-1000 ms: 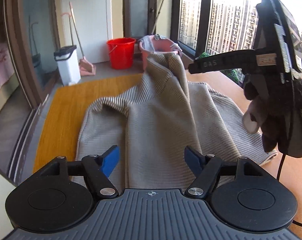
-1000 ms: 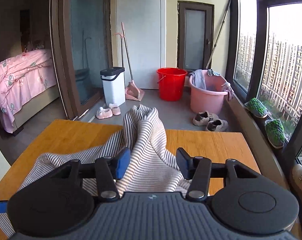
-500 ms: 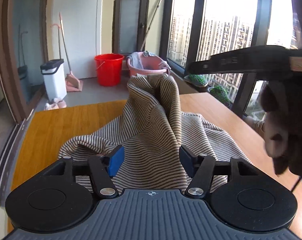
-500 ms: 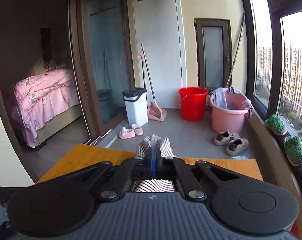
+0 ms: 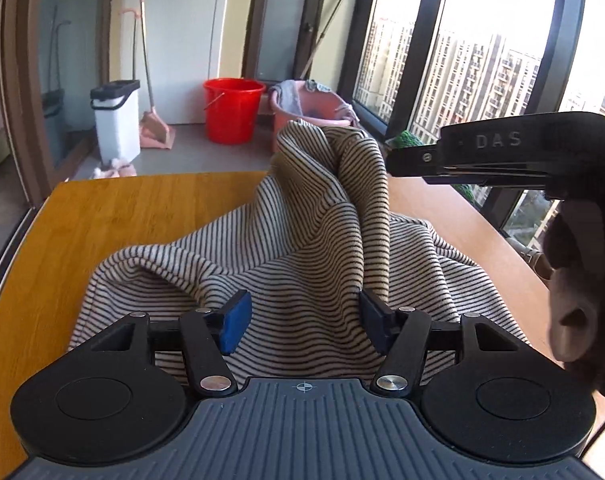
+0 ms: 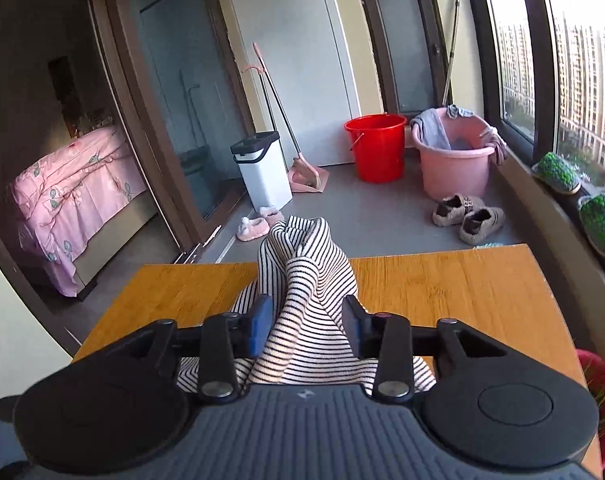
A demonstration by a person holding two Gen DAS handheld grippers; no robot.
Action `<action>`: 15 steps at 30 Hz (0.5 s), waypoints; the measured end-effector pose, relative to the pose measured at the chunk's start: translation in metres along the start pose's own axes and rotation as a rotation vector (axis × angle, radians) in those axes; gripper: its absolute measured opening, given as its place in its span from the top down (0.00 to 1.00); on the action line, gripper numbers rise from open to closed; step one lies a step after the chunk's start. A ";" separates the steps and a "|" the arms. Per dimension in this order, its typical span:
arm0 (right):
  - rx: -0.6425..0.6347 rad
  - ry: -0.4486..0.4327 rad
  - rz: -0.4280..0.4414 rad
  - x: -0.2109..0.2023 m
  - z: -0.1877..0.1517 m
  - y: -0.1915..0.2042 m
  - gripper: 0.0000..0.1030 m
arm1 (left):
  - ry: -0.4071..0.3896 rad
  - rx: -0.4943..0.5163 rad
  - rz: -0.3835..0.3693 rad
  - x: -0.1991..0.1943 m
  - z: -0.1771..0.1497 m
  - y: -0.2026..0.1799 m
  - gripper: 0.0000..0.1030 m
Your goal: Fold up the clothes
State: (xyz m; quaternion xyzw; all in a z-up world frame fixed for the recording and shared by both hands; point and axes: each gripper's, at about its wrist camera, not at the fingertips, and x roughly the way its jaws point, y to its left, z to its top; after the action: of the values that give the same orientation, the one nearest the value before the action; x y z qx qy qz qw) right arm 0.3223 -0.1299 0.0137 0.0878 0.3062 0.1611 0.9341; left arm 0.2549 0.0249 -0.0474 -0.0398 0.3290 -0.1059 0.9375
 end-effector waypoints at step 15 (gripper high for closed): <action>-0.032 -0.092 -0.001 -0.031 -0.006 -0.008 0.96 | -0.054 0.018 -0.024 -0.028 0.013 -0.001 0.17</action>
State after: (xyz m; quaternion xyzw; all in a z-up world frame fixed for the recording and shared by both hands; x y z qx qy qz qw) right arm 0.2978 -0.1480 0.0237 0.0800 0.2605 0.1613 0.9485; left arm 0.2417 0.0298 -0.0201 -0.0381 0.3021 -0.1192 0.9450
